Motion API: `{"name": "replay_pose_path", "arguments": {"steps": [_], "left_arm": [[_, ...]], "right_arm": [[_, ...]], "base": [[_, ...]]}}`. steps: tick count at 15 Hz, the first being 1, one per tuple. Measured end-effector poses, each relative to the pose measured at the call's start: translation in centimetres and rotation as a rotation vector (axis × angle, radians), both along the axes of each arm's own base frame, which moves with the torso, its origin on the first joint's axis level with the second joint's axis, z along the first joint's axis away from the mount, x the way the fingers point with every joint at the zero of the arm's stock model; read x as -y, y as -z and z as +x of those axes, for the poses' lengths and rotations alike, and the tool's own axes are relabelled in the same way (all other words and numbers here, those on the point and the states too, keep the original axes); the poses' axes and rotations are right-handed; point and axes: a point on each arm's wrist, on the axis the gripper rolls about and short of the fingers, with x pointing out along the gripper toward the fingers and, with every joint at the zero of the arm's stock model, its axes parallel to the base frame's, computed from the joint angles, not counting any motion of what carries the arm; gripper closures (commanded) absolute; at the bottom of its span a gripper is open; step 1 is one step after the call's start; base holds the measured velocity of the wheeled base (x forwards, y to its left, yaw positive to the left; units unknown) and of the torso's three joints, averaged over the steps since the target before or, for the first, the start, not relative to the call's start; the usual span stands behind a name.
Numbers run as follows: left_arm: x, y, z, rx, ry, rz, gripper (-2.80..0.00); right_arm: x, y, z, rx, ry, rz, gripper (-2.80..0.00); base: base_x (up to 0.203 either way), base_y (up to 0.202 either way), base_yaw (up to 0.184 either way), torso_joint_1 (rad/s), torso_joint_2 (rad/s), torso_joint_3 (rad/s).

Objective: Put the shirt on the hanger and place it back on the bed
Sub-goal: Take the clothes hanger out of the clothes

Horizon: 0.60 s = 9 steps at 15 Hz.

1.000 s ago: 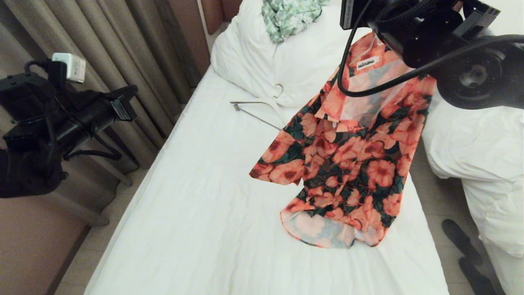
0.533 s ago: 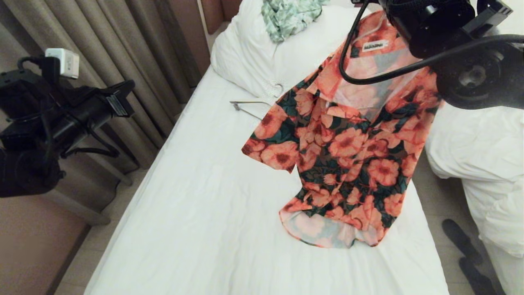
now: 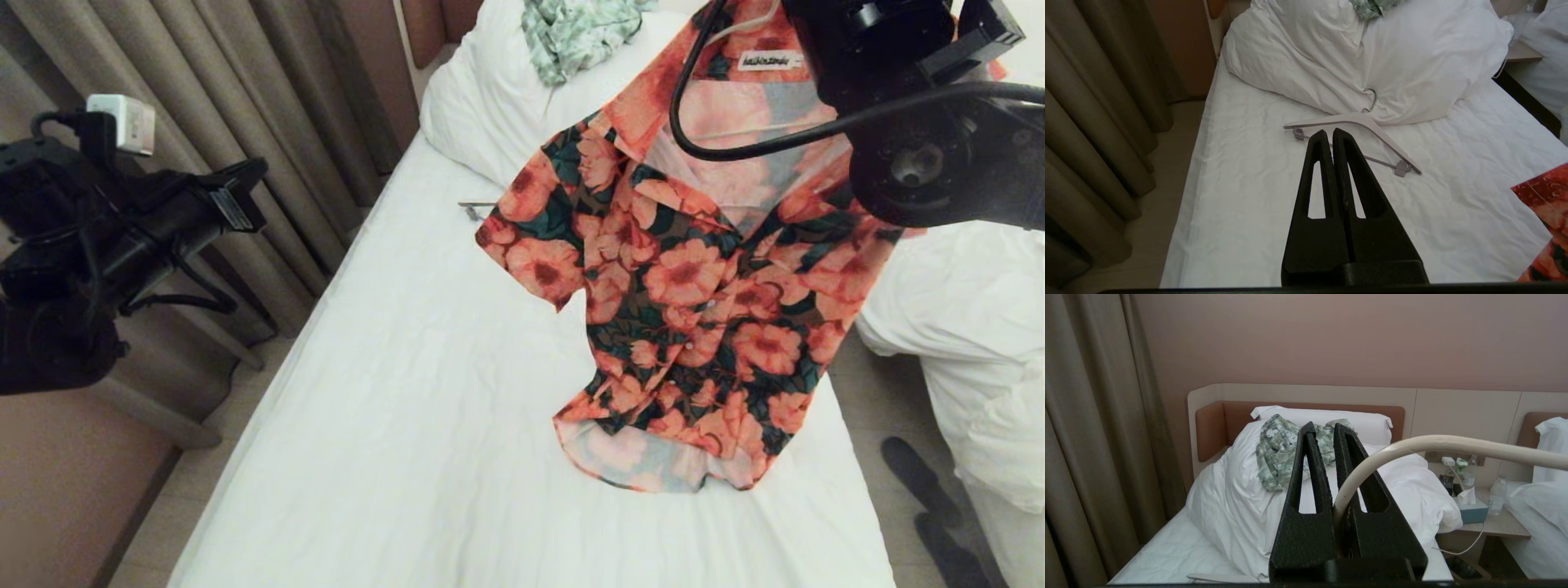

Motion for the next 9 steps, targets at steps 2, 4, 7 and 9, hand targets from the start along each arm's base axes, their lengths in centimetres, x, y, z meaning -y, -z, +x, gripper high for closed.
{"name": "replay_pose_path", "arguments": {"steps": [2, 4, 7, 9], "left_arm": [[0.05, -0.02, -0.05, 0.0, 0.001, -0.001, 0.0], [0.06, -0.04, -0.06, 0.001, 0.002, -0.001, 0.0], [0.07, -0.12, -0.06, 0.008, 0.003, -0.004, 0.0], [0.08, -0.18, -0.05, 0.007, 0.009, -0.02, 0.0]], "right_arm": [[0.07, -0.15, -0.16, 0.004, -0.001, 0.001, 0.0], [0.07, -0.19, -0.23, 0.004, -0.003, 0.001, 0.0], [0.02, -0.14, -0.2, 0.0, -0.005, -0.003, 0.0], [0.02, -0.12, -0.16, -0.002, -0.006, -0.005, 0.0]], "base": [[0.0, 0.0, 0.0, 0.0, 0.0, 0.0], [0.0, 0.0, 0.0, 0.0, 0.0, 0.0], [0.0, 0.0, 0.0, 0.0, 0.0, 0.0], [0.0, 0.0, 0.0, 0.0, 0.0, 0.0]]}}
